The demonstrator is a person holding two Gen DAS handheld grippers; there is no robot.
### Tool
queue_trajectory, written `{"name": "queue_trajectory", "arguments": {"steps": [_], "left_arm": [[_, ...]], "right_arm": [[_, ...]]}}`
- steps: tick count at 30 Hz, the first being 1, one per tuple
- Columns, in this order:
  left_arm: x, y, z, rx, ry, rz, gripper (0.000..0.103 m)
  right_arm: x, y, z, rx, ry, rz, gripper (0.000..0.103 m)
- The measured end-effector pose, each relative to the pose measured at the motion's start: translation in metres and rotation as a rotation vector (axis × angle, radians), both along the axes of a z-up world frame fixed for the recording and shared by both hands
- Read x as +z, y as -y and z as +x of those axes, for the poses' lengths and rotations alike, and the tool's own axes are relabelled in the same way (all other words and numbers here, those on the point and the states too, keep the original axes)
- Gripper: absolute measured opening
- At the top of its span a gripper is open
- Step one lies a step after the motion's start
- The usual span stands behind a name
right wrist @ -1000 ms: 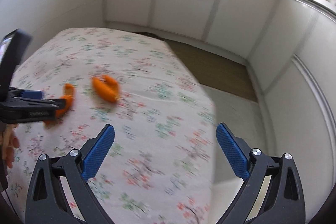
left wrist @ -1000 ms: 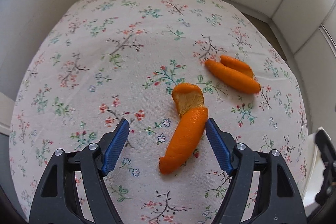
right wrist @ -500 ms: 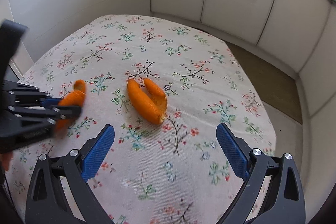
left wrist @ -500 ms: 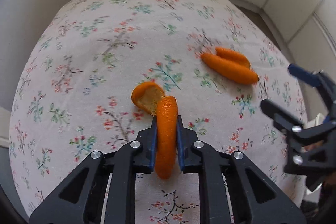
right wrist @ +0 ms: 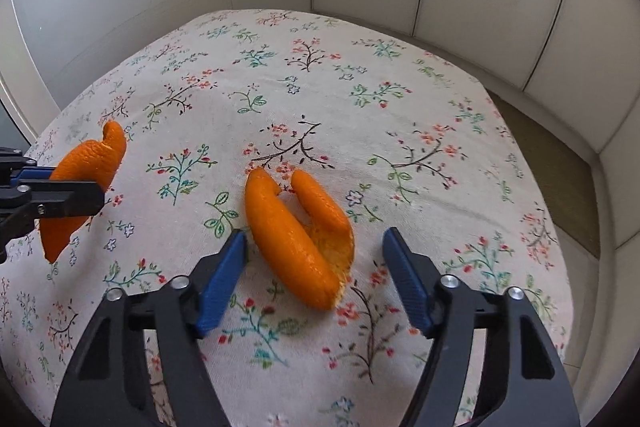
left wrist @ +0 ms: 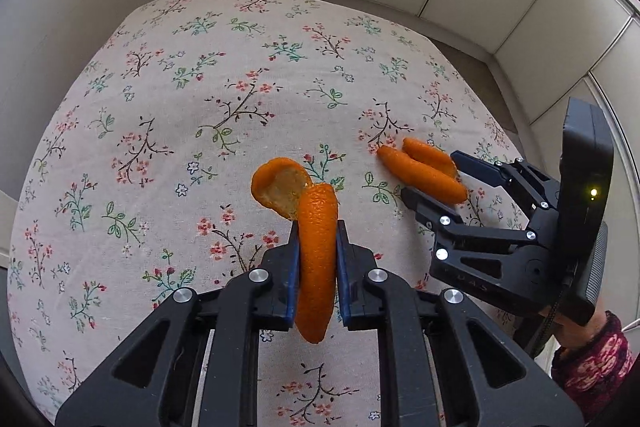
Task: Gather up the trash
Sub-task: 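Grasp an orange peel with the left gripper while the right grasps the other peel, then carry the orange peel over the bin and open the right gripper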
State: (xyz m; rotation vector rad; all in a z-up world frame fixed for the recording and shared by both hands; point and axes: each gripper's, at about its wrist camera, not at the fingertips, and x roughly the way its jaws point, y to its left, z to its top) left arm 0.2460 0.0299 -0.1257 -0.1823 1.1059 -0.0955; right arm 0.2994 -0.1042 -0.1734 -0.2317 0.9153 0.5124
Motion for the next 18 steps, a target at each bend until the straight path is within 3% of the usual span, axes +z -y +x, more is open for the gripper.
{"name": "queue_trajectory", "arguments": {"steps": [2, 3, 6, 18], "left_arm": [[-0.001, -0.001, 0.000, 0.007, -0.003, -0.001, 0.015], [-0.001, -0.001, 0.001, 0.008, -0.005, -0.001, 0.015], [-0.001, -0.001, 0.002, 0.007, -0.005, -0.005, 0.015], [0.017, -0.001, -0.006, 0.013, 0.047, -0.036, 0.015]], "right_arm": [[0.001, 0.000, 0.001, -0.010, 0.000, 0.004, 0.054], [0.002, -0.001, 0.001, -0.015, -0.001, 0.006, 0.043], [0.005, 0.001, 0.001, -0.030, -0.010, 0.017, 0.025], [0.027, 0.027, -0.027, -0.161, 0.007, 0.007, 0.019]]}}
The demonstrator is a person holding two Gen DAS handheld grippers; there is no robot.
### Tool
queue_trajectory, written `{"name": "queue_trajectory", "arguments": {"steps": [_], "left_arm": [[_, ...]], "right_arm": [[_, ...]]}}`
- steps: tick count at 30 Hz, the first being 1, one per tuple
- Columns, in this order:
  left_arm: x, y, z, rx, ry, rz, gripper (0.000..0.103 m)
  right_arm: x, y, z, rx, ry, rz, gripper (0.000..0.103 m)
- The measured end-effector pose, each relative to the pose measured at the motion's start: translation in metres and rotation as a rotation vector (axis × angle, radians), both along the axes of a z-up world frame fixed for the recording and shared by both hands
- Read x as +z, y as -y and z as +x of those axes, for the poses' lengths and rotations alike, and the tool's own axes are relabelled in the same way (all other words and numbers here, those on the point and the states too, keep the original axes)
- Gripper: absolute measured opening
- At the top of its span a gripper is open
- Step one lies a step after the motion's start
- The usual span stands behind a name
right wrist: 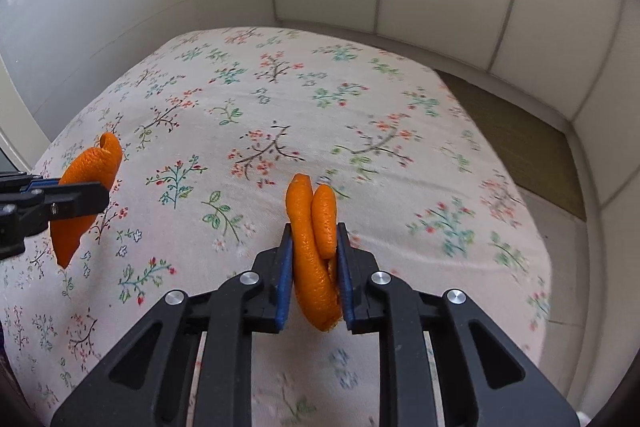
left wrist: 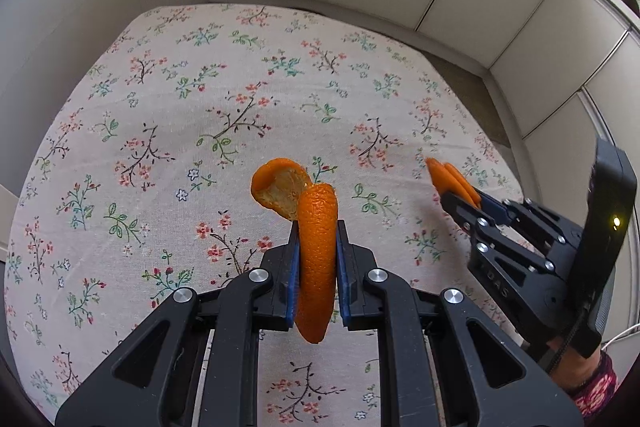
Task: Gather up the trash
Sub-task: 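Carry the orange peel over the bin and open the right gripper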
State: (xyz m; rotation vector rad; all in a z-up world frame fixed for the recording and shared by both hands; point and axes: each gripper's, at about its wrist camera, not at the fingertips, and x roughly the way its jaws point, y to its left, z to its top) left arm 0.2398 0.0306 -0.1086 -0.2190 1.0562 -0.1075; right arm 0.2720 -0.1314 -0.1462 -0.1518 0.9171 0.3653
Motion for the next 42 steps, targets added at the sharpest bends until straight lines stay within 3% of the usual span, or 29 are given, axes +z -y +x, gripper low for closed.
{"name": "queue_trajectory", "arguments": {"steps": [14, 25, 34, 42], "left_arm": [[0.038, 0.027, -0.029, -0.055, 0.096, -0.018, 0.015], [0.070, 0.079, -0.075, -0.141, 0.160, -0.071, 0.015], [0.102, 0.132, -0.108, -0.244, 0.220, -0.095, 0.015], [0.114, 0.179, -0.132, -0.340, 0.239, -0.097, 0.015]], "right_arm": [[0.076, 0.074, -0.076, -0.168, 0.086, -0.018, 0.019], [0.133, 0.139, -0.162, -0.307, 0.180, -0.010, 0.019], [0.144, 0.202, -0.224, -0.447, 0.193, -0.032, 0.020], [0.124, 0.249, -0.251, -0.592, 0.153, 0.041, 0.021]]}}
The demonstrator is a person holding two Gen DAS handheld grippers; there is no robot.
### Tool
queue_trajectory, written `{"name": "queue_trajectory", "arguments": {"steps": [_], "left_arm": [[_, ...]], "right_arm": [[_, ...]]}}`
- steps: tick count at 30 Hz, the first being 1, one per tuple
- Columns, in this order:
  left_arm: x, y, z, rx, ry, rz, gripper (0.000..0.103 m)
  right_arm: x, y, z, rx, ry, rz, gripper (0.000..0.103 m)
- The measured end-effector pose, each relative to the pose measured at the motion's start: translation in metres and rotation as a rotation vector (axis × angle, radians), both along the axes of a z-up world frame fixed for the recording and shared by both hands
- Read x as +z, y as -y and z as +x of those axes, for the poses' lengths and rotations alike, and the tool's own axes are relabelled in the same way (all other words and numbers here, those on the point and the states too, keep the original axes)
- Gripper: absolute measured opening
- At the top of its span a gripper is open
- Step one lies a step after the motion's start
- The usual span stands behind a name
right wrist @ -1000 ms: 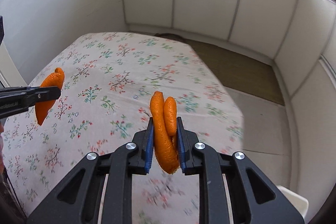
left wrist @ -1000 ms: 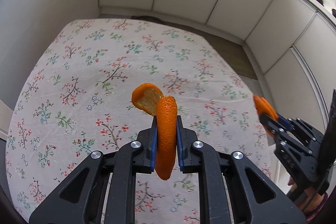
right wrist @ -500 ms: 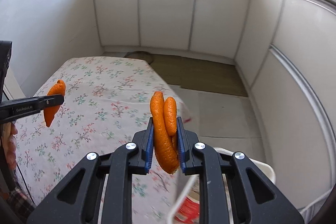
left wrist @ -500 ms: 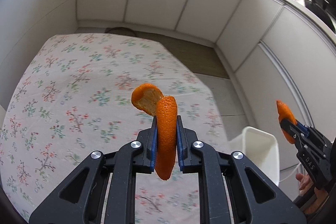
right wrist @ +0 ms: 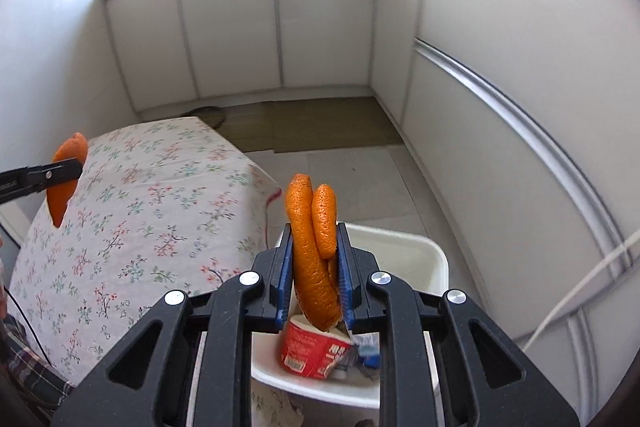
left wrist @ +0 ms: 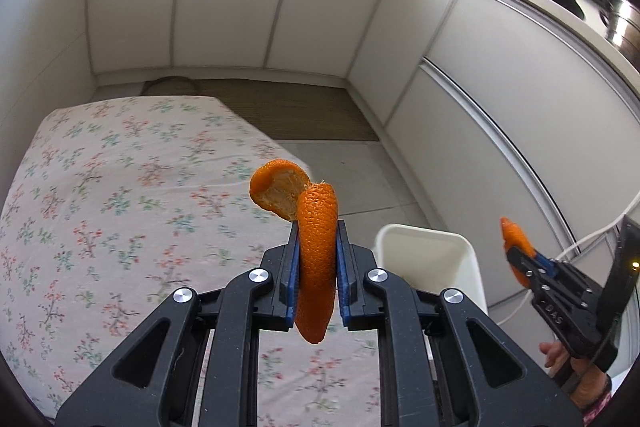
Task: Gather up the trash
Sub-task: 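Carry the orange peel over the bin and open the right gripper, then lower the orange peel over the bin and open the left gripper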
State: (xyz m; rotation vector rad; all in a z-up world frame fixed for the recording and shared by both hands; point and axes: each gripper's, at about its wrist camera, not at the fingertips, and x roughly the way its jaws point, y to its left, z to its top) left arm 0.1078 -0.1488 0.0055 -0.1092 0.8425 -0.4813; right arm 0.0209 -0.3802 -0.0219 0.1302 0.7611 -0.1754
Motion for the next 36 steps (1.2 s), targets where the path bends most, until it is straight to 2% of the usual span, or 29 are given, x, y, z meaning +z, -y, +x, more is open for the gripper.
{"name": "queue_trajectory", "arguments": {"steps": [2, 4, 6, 12, 15, 24, 32, 36], "left_arm": [[0.002, 0.015, -0.005, -0.027, 0.006, 0.005, 0.015], [0.003, 0.026, -0.008, -0.049, 0.010, 0.008, 0.015], [0.002, 0.038, -0.009, -0.072, 0.013, 0.010, 0.015], [0.001, 0.080, -0.017, -0.144, 0.012, 0.007, 0.015], [-0.001, 0.098, -0.021, -0.179, 0.012, 0.004, 0.015], [-0.003, 0.155, -0.031, -0.269, 0.025, 0.015, 0.015], [-0.015, 0.192, -0.029, -0.315, 0.020, 0.032, 0.016], [-0.016, 0.203, -0.028, -0.328, 0.035, 0.037, 0.020]], "right_arm": [[-0.006, 0.009, -0.003, -0.040, -0.018, 0.004, 0.023], [-0.008, 0.018, -0.010, -0.075, -0.020, 0.003, 0.030], [-0.008, 0.023, -0.016, -0.111, -0.011, -0.013, 0.054], [-0.007, 0.048, -0.037, -0.226, 0.015, -0.073, 0.068], [-0.007, 0.066, -0.046, -0.290, 0.023, -0.051, 0.075], [-0.005, 0.104, -0.075, -0.448, 0.049, -0.011, 0.081], [-0.008, 0.118, -0.086, -0.520, 0.051, -0.016, 0.083], [-0.007, 0.121, -0.093, -0.551, 0.053, -0.035, 0.087]]}}
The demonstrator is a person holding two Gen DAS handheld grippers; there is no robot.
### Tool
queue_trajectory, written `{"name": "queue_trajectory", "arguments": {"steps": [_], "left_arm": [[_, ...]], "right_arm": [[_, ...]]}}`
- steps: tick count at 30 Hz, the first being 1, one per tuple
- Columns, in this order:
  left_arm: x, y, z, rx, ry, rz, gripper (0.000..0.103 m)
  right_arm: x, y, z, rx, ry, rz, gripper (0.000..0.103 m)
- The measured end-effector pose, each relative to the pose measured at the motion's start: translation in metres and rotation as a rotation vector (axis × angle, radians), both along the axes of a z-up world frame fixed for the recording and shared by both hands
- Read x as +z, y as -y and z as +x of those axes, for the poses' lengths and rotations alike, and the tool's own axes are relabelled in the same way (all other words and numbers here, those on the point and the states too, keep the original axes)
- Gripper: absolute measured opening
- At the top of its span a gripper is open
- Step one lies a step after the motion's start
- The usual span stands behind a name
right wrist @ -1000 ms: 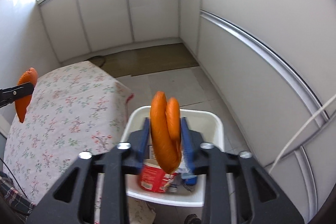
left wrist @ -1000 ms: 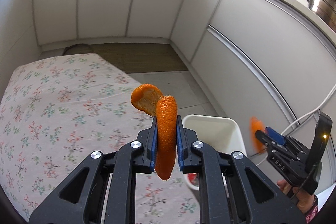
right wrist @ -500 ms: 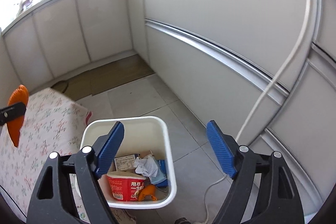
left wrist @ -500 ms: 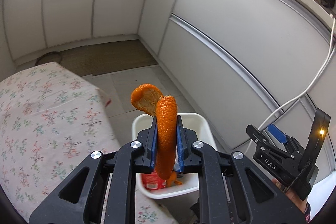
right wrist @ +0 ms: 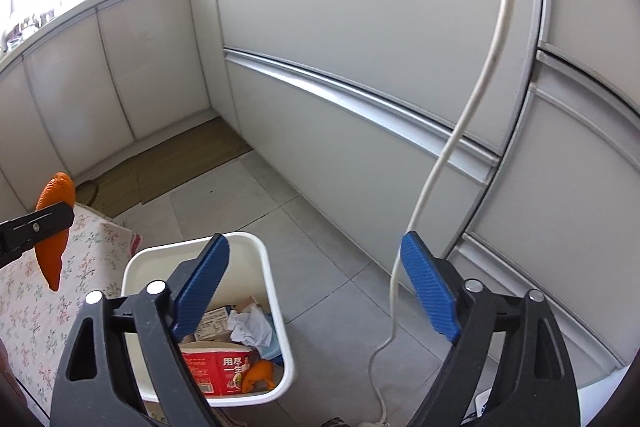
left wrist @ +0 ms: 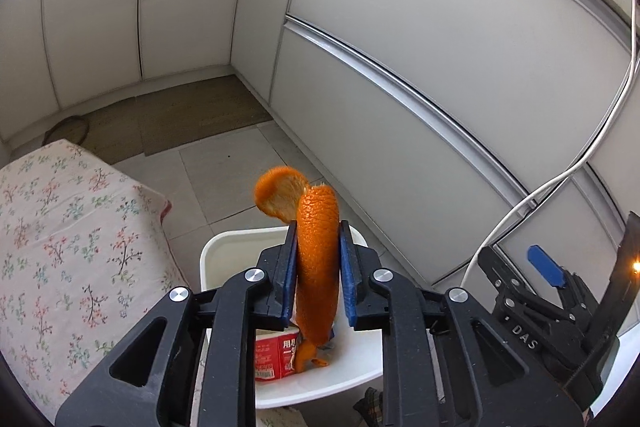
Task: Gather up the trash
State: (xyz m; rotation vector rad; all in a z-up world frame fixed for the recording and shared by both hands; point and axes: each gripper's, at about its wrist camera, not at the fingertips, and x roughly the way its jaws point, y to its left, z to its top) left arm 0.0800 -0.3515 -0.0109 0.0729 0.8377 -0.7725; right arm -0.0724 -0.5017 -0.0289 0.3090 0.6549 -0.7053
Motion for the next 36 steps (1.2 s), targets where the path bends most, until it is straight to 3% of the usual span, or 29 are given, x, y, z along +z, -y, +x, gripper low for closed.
{"name": "queue_trajectory", "arguments": {"steps": [3, 6, 12, 16, 18, 20, 27, 36], "left_arm": [[0.000, 0.000, -0.001, 0.007, 0.034, 0.007, 0.024], [0.002, -0.005, -0.004, 0.020, 0.069, 0.013, 0.045], [0.007, -0.023, -0.008, 0.063, 0.109, 0.012, 0.071], [0.021, -0.045, -0.021, 0.135, 0.217, -0.007, 0.096], [0.028, -0.060, -0.030, 0.180, 0.290, -0.013, 0.096], [0.032, -0.071, -0.033, 0.216, 0.309, 0.004, 0.096], [0.033, -0.116, -0.038, 0.293, 0.257, -0.041, 0.096], [0.026, -0.147, -0.041, 0.344, 0.188, 0.004, 0.096]], "right_arm": [[0.000, 0.001, -0.001, -0.007, 0.000, -0.004, 0.088], [0.001, -0.002, -0.001, -0.010, 0.000, -0.013, 0.090], [0.010, -0.013, -0.001, -0.006, 0.029, -0.044, 0.094], [0.017, -0.019, 0.000, -0.016, 0.050, -0.029, 0.096], [0.020, -0.022, 0.000, -0.008, 0.062, -0.013, 0.096], [0.023, -0.031, -0.002, 0.004, 0.081, -0.011, 0.096], [0.024, -0.068, 0.000, 0.072, 0.128, -0.002, 0.096], [0.029, -0.104, 0.008, 0.179, 0.179, -0.086, 0.096]]}}
